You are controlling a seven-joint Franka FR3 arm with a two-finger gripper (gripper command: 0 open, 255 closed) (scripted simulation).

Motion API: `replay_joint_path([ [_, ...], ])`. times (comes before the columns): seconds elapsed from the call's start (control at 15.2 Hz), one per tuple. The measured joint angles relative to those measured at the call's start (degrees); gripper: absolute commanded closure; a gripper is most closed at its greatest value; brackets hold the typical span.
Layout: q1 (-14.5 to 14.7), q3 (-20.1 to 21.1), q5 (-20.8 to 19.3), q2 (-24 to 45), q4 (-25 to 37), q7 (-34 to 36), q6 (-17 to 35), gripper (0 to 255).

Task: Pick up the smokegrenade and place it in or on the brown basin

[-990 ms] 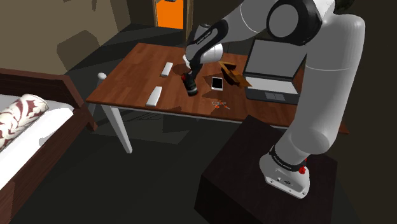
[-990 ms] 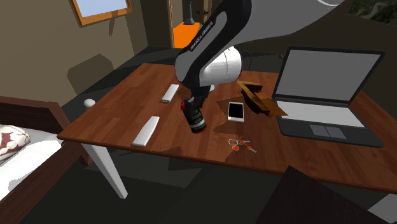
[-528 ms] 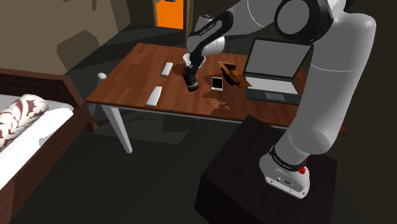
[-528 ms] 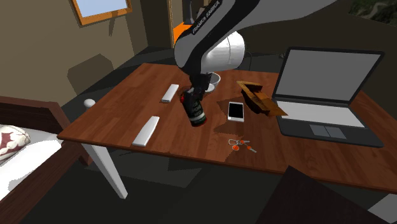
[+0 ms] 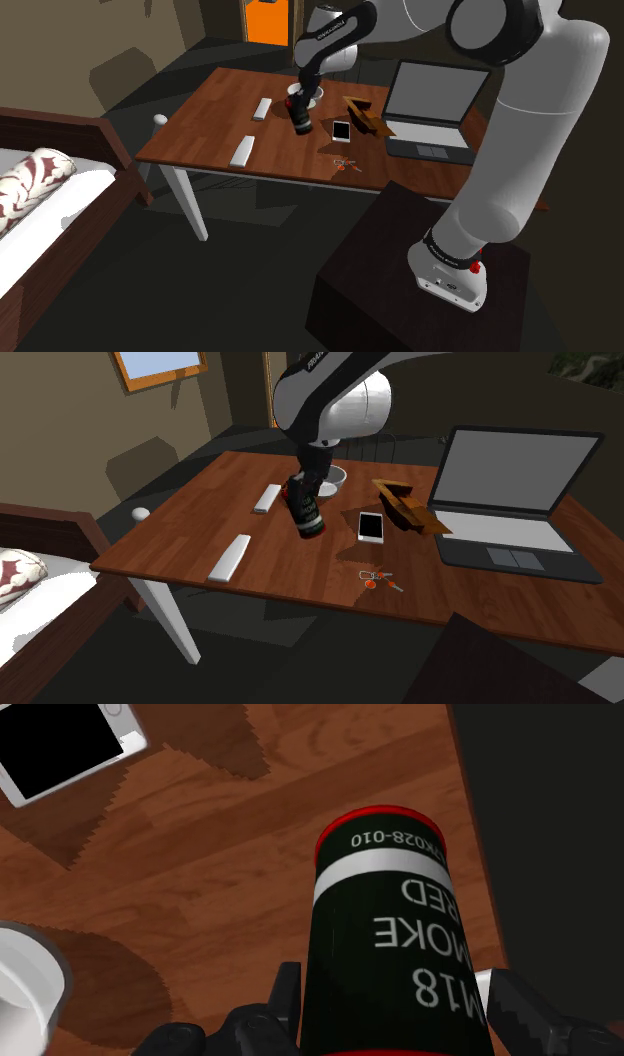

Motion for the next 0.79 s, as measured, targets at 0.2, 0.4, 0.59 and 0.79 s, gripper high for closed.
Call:
replay_joint_path([
  [0.2, -1.93, -0.74, 0.81, -0.15, 0.62, -3.04, -1.06, 255],
  [0.4, -4.64, -1.69, 2.18, 0.37, 1.34, -7.42, -1.71, 255],
  [0.59, -7.54, -2.74, 3.52, 0.92, 2.71, -11.97, -3.1, 255],
  [0.79, -10.29, -3.67, 4.74, 1.72, 4.35, -16.12, -4.5, 255],
])
